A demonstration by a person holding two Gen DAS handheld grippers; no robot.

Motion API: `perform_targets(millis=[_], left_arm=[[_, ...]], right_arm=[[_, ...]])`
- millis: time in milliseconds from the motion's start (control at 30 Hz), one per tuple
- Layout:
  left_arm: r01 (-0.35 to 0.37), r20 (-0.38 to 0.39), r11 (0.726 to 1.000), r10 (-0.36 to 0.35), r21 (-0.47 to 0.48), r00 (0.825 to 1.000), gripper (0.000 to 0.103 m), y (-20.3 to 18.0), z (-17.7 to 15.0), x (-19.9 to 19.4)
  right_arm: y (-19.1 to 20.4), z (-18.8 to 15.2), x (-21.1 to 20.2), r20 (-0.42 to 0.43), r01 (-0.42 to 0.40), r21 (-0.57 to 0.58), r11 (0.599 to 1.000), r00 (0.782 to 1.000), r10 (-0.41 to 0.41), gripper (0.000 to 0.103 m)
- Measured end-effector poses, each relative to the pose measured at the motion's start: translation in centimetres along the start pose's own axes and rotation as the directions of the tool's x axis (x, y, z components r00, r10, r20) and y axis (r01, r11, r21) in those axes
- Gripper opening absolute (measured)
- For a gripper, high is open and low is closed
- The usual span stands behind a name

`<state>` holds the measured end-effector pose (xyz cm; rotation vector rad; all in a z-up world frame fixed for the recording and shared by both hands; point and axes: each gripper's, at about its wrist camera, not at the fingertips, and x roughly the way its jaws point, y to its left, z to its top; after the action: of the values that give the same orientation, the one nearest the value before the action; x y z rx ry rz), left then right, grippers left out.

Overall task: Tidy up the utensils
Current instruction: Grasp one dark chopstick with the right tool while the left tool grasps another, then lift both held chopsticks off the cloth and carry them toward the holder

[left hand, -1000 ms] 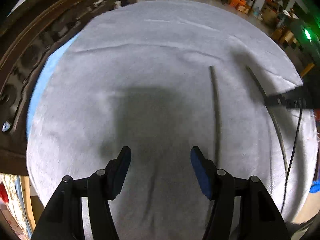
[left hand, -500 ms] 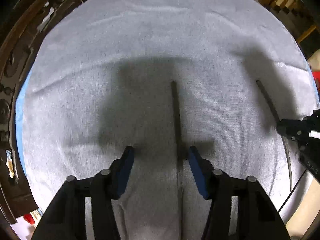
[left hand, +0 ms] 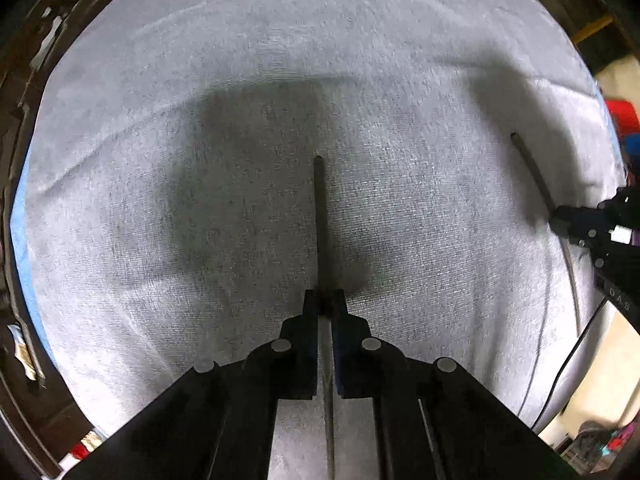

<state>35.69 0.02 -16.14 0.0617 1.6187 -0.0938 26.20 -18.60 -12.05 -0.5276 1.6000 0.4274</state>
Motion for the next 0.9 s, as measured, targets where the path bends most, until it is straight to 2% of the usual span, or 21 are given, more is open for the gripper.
perform_targets(millis=[133,233,367,733,900], left_arm=[[-0.045,-0.01,0.998,0.046,0.04,0.999,0.007,-1.2,1.0,-0.4],[-0.043,0.003,0.998,0.043,0.042,0.999,0.007,-2.4,0.8,-0.9],[-0.017,0.014,1.0,0.017,0.012,1.0,0.006,-1.2,-1.5,-0.4],[0.035,0.079,0.993,-0.026,-0.114,0.997,0.005,2.7,-5.9,-0.8],[0.057,0.099,0.99,-0.044,-0.131,0.994,0.005,3.2,-7.8,-1.1]], right_arm=[[0.2,2.1,0.1,-0.04,0.01,0.004,1.0,0.999,-0.01,0.007],[-0.2,2.6,0.0,-0.054,0.003,0.021,1.0,0.999,-0.002,0.007],[-0.7,3.0,0.0,-0.053,-0.007,0.044,0.999,0.999,0.009,0.007],[-4.7,-1.0,-0.9,0.053,-0.059,0.183,0.981,0.997,0.05,0.007],[-5.8,-2.9,-1.7,0.094,-0.103,0.223,0.969,0.992,0.084,0.007]])
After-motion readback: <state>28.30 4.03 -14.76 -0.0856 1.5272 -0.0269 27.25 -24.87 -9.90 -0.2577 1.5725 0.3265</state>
